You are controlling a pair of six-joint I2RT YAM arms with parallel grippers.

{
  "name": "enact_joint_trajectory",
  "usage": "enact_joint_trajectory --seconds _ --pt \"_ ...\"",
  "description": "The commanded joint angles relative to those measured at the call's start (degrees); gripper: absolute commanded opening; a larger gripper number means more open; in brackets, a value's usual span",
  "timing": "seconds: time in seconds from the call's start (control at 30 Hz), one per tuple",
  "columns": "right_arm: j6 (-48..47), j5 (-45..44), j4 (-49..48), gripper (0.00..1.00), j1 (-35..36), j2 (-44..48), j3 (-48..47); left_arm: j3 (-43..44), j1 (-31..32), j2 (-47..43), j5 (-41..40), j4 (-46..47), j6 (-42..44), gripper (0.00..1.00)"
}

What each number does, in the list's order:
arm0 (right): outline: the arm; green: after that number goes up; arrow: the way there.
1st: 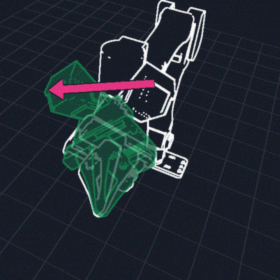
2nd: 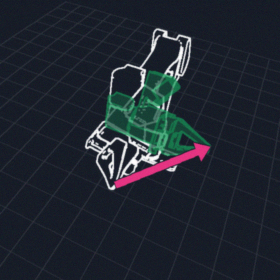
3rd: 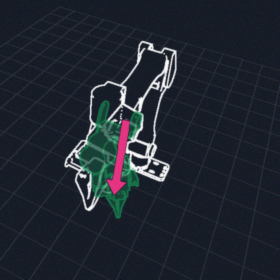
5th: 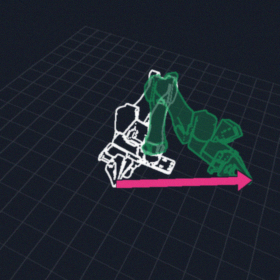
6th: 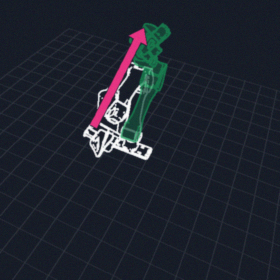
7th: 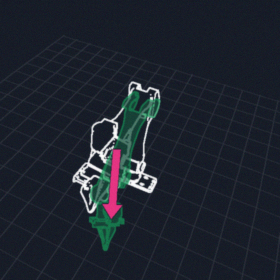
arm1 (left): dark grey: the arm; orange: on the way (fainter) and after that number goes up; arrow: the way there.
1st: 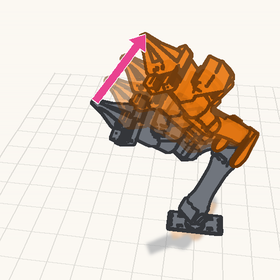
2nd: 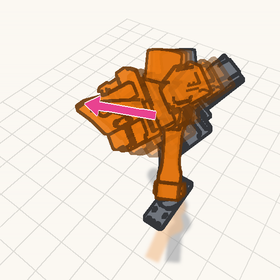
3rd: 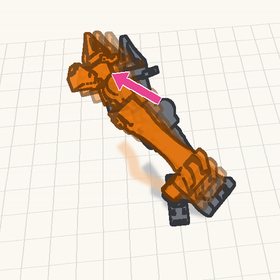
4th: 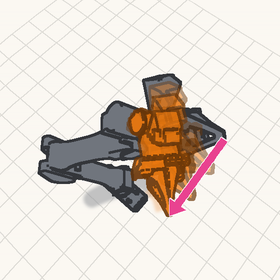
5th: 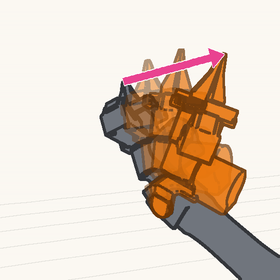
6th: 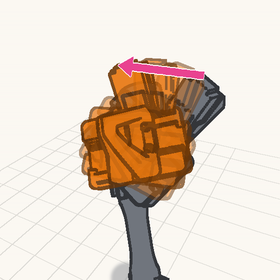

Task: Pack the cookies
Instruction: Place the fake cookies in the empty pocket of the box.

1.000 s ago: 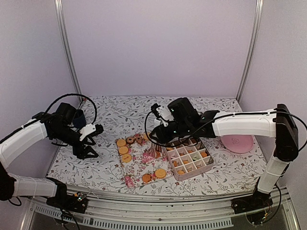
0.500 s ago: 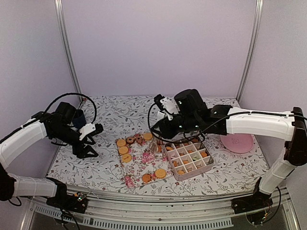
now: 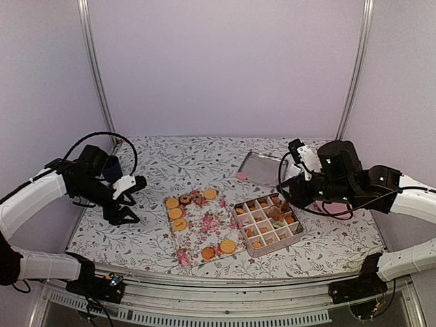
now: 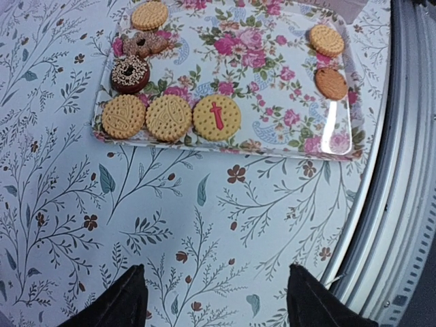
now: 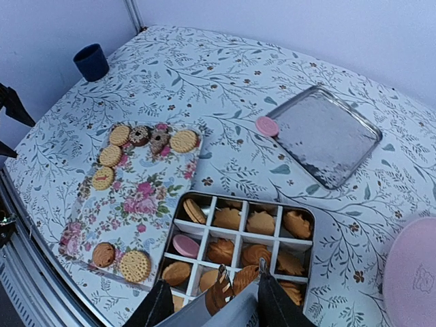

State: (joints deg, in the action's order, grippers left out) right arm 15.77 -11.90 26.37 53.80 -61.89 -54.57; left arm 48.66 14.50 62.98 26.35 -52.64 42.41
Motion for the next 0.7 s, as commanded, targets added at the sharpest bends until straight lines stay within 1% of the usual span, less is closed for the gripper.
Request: enact_joint_trajectory --seconds 0.0,0.1,0.27,0.43,0.67 --pt "5.3 -6.6 4.0 0.30 -0.4 8.1 3.8 0.8 0.2 0.4 1.0 0.5 0.2 0.71" --pt "7.6 -7.8 5.7 0.30 -0.4 12.0 5.3 1.1 0.2 0.7 1.2 0.6 0.1 0.71" --pt "8.7 -8.5 8.0 0.30 -0.4 13.6 5.6 1.6 0.3 1.0 1.1 0.7 0.0 0.71" --pt "8.8 -7.0 8.2 0.31 -0.4 13.2 5.8 1.3 0.3 1.0 1.1 0.6 -0.1 0.71" --pt "8.9 -5.3 6.1 0.35 -0.4 11.5 7.4 1.7 0.3 1.0 0.9 0.7 -0.3 0.71"
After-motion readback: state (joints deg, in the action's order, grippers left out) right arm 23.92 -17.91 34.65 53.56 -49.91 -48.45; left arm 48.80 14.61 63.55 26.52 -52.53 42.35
